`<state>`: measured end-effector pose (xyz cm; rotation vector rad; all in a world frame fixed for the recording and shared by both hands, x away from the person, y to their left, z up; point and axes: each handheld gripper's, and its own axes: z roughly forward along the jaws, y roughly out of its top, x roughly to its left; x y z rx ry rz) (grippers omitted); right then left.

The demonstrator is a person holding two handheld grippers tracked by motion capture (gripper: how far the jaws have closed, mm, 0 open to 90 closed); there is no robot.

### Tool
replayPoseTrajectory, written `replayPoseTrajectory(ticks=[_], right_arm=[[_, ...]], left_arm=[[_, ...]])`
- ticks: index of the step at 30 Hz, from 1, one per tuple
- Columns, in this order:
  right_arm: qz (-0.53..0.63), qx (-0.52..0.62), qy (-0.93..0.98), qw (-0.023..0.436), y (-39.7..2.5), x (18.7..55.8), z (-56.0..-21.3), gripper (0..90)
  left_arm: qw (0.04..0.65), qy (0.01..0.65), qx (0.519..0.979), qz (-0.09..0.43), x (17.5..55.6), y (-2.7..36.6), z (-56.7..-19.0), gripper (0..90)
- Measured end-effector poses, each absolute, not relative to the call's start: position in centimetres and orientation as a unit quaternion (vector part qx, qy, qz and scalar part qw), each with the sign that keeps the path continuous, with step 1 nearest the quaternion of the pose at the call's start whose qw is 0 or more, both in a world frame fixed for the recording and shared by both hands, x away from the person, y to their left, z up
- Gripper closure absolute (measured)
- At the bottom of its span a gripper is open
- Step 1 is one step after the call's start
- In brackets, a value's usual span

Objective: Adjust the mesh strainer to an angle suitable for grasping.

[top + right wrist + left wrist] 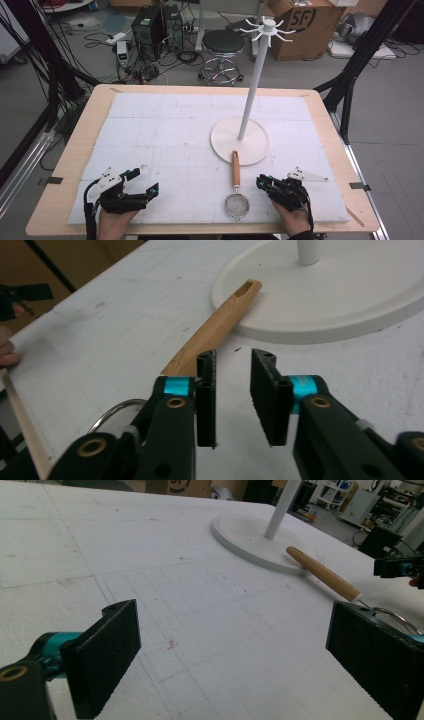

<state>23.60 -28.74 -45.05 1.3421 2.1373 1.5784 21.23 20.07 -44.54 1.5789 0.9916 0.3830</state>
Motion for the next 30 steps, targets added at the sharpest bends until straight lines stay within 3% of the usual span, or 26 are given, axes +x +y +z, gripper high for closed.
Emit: replayPoseTrajectory(ticks=[4, 12, 30], right_arm=[[0.524, 0.454, 0.719, 0.040, -28.3, 23.6, -45.2, 89.6], [0.488, 0.460, 0.742, 0.000, -26.6, 23.6, -45.5, 90.0], [0.437, 0.477, 0.762, -0.034, -24.2, 24.5, -45.9, 89.9]], left_arm=[[0.581, 0.426, 0.674, 0.165, 21.3, 20.2, -44.5, 7.9], [0.581, 0.431, 0.671, 0.166, 21.3, 20.4, -44.5, 8.0], [0.576, 0.438, 0.669, 0.168, 21.3, 20.6, -44.5, 7.8]])
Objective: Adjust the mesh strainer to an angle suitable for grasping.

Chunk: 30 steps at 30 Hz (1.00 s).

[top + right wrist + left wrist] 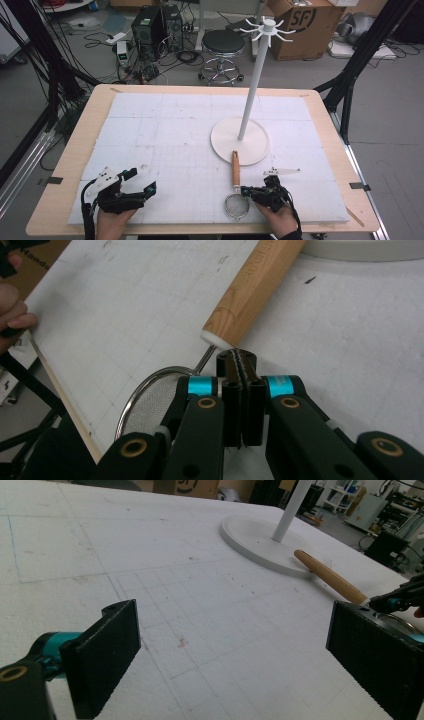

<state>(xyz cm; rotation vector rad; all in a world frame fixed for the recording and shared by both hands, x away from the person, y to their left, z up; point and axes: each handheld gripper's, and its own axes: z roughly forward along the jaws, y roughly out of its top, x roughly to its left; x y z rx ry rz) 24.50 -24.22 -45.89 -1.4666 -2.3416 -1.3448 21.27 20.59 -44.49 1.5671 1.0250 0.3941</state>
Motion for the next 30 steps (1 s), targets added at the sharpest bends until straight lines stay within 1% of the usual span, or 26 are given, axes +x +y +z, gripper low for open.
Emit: replayPoseTrajectory(ticks=[8, 11, 14, 22, 24, 25, 28, 30], right_arm=[[-0.429, -0.473, -0.769, 0.041, -23.1, 24.7, -46.0, 90.0], [-0.425, -0.470, -0.773, 0.037, -22.8, 24.7, -45.9, 89.9], [-0.425, -0.475, -0.769, 0.045, -22.7, 24.8, -46.0, 90.0], [-0.424, -0.476, -0.769, 0.050, -22.1, 25.2, -46.0, 90.0], [-0.425, -0.475, -0.769, 0.044, -22.0, 25.3, -46.0, 90.0], [-0.425, -0.477, -0.769, 0.029, -22.0, 25.3, -45.8, 90.0], [-0.433, -0.480, -0.762, 0.026, -22.3, 25.4, -45.7, 90.0], [-0.443, -0.473, -0.761, 0.035, -22.4, 25.3, -45.6, 90.0]], left_arm=[[0.577, 0.439, 0.668, 0.167, 21.3, 20.6, -44.5, 7.8], [0.577, 0.439, 0.668, 0.168, 21.3, 20.6, -44.5, 7.8], [0.576, 0.439, 0.669, 0.168, 21.3, 20.7, -44.5, 7.8], [0.576, 0.439, 0.669, 0.167, 21.3, 20.7, -44.5, 7.8], [0.576, 0.439, 0.669, 0.167, 21.3, 20.7, -44.5, 7.8], [0.576, 0.439, 0.669, 0.167, 21.3, 20.7, -44.5, 7.8], [0.578, 0.441, 0.666, 0.168, 21.3, 20.7, -44.5, 7.8], [0.577, 0.440, 0.668, 0.166, 21.3, 20.8, -44.5, 7.8]])
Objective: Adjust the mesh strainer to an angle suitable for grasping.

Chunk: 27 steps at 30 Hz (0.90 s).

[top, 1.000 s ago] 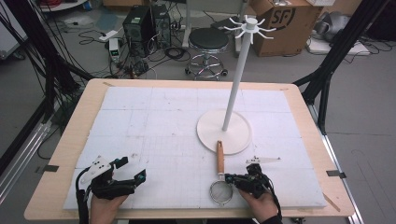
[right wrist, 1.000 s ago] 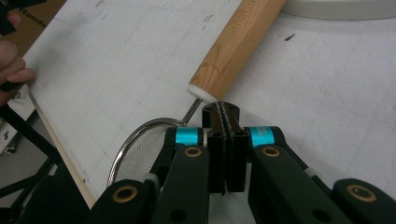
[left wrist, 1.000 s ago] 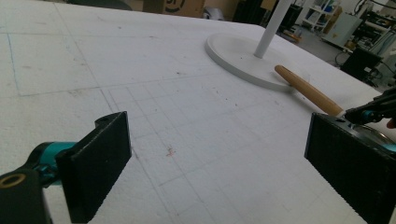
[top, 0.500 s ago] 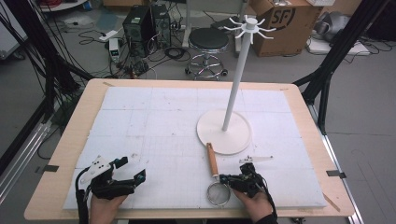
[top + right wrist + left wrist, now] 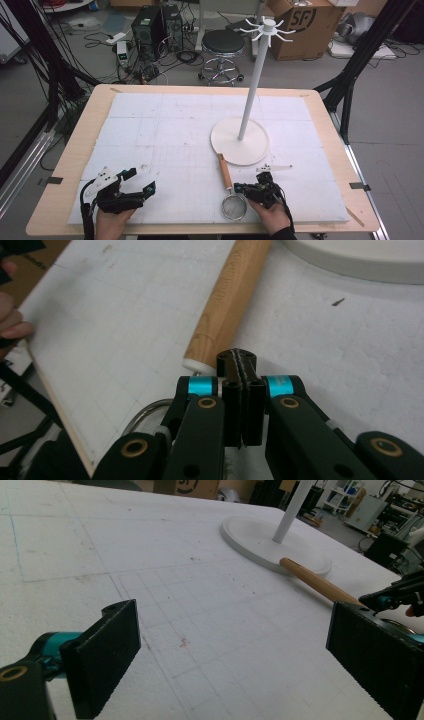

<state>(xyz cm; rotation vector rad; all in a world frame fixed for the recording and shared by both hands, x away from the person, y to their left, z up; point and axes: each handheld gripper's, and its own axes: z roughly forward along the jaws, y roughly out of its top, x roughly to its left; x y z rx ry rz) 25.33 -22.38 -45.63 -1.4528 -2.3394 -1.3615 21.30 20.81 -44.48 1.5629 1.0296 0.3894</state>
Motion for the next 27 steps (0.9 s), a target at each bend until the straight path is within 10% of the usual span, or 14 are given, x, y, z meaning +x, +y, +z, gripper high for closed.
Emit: replayPoseTrajectory(ticks=[27], right_arm=[[-0.456, -0.443, -0.771, 0.043, -19.6, 25.6, -45.2, 90.0]], left_arm=[[0.577, 0.439, 0.669, 0.167, 21.3, 20.7, -44.5, 7.9]])
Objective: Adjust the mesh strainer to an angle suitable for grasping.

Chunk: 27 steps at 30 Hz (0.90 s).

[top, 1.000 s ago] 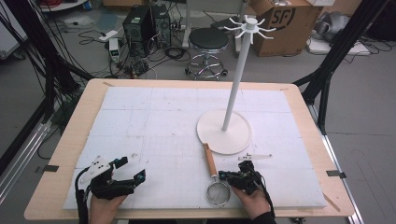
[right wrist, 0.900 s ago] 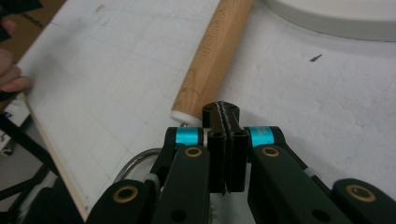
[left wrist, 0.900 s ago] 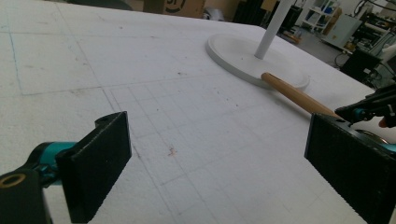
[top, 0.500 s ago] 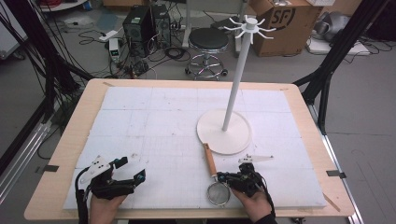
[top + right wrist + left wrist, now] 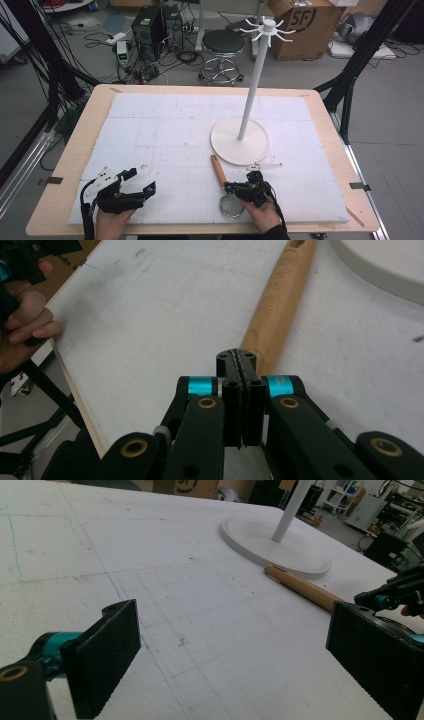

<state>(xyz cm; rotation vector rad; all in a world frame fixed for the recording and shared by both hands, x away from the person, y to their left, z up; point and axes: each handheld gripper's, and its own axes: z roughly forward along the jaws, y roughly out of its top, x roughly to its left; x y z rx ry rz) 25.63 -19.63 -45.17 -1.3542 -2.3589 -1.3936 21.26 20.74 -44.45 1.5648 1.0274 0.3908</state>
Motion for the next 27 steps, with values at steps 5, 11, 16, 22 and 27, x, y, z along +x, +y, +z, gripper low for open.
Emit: replayPoseTrajectory(ticks=[5, 11, 16, 22, 27], right_arm=[[-0.455, -0.436, -0.775, 0.033, -18.7, 25.8, -44.9, 90.0], [-0.463, -0.453, -0.762, 0.026, -21.1, 25.5, -44.7, 90.0], [-0.457, -0.476, -0.751, 0.025, -23.8, 24.5, -45.2, 90.0], [-0.445, -0.493, -0.747, 0.035, -26.2, 22.4, -46.0, 90.0], [-0.445, -0.487, -0.750, 0.047, -25.6, 21.2, -46.4, 90.0]], left_arm=[[0.578, 0.440, 0.667, 0.166, 21.2, 20.8, -44.4, 8.0], [0.578, 0.442, 0.666, 0.167, 21.2, 21.0, -44.4, 8.0], [0.578, 0.441, 0.666, 0.167, 21.1, 21.0, -44.4, 8.0], [0.576, 0.441, 0.668, 0.167, 21.1, 20.7, -44.4, 7.9], [0.574, 0.438, 0.671, 0.167, 21.1, 20.6, -44.4, 8.0]])
